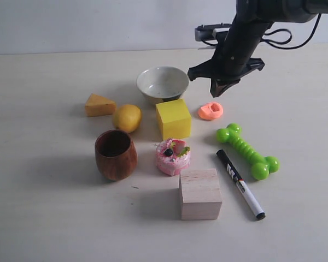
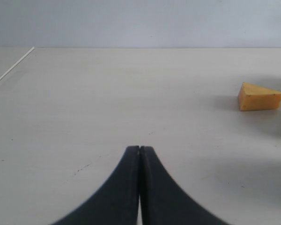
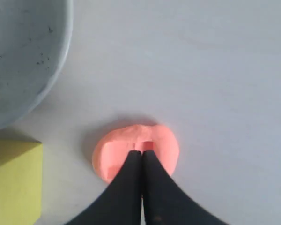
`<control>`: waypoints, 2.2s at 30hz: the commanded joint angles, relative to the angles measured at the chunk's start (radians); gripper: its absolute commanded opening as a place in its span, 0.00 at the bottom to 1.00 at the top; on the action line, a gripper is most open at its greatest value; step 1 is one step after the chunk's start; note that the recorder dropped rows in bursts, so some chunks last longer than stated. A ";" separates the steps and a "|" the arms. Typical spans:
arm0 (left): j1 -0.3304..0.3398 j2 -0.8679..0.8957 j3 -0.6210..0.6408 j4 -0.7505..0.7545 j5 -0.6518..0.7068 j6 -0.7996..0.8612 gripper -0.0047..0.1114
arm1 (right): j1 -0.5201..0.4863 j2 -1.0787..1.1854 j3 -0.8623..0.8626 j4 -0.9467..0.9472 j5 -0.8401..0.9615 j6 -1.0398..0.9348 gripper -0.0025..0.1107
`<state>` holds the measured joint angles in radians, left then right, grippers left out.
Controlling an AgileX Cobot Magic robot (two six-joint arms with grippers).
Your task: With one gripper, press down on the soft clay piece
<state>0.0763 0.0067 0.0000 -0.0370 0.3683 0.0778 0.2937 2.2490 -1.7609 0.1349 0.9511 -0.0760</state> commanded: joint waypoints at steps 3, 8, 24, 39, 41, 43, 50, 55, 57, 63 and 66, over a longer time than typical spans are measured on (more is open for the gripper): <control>-0.005 -0.007 0.000 -0.002 -0.008 -0.002 0.04 | -0.018 -0.132 0.002 0.017 0.035 -0.009 0.02; -0.005 -0.007 0.000 -0.002 -0.008 -0.002 0.04 | -0.009 -0.307 0.124 0.105 -0.067 -0.032 0.02; -0.005 -0.007 0.000 -0.002 -0.008 -0.002 0.04 | -0.009 -0.978 0.680 0.203 -0.257 -0.021 0.02; -0.005 -0.007 0.000 -0.002 -0.008 -0.002 0.04 | -0.009 -1.250 0.680 0.055 -0.326 -0.031 0.02; -0.005 -0.007 0.000 -0.002 -0.008 -0.002 0.04 | -0.037 -1.304 0.710 0.011 -0.342 -0.036 0.02; -0.005 -0.007 0.000 -0.002 -0.008 -0.002 0.04 | -0.117 -1.392 0.779 0.011 -0.378 -0.036 0.02; -0.005 -0.007 0.000 -0.002 -0.008 -0.002 0.04 | -0.383 -1.653 1.055 0.011 -0.497 -0.032 0.02; -0.005 -0.007 0.000 -0.002 -0.008 -0.002 0.04 | -0.472 -1.807 1.243 -0.017 -0.603 -0.037 0.02; -0.005 -0.007 0.000 -0.002 -0.008 -0.002 0.04 | -0.476 -1.869 1.304 -0.035 -0.629 -0.037 0.02; -0.005 -0.007 0.000 -0.002 -0.008 -0.002 0.04 | -0.476 -2.034 1.442 -0.037 -0.664 -0.037 0.02; -0.005 -0.007 0.000 -0.002 -0.008 -0.002 0.04 | -0.476 -2.066 1.489 -0.037 -0.661 -0.037 0.02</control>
<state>0.0763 0.0067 0.0000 -0.0370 0.3683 0.0778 -0.1768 0.2095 -0.3096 0.1095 0.3084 -0.1074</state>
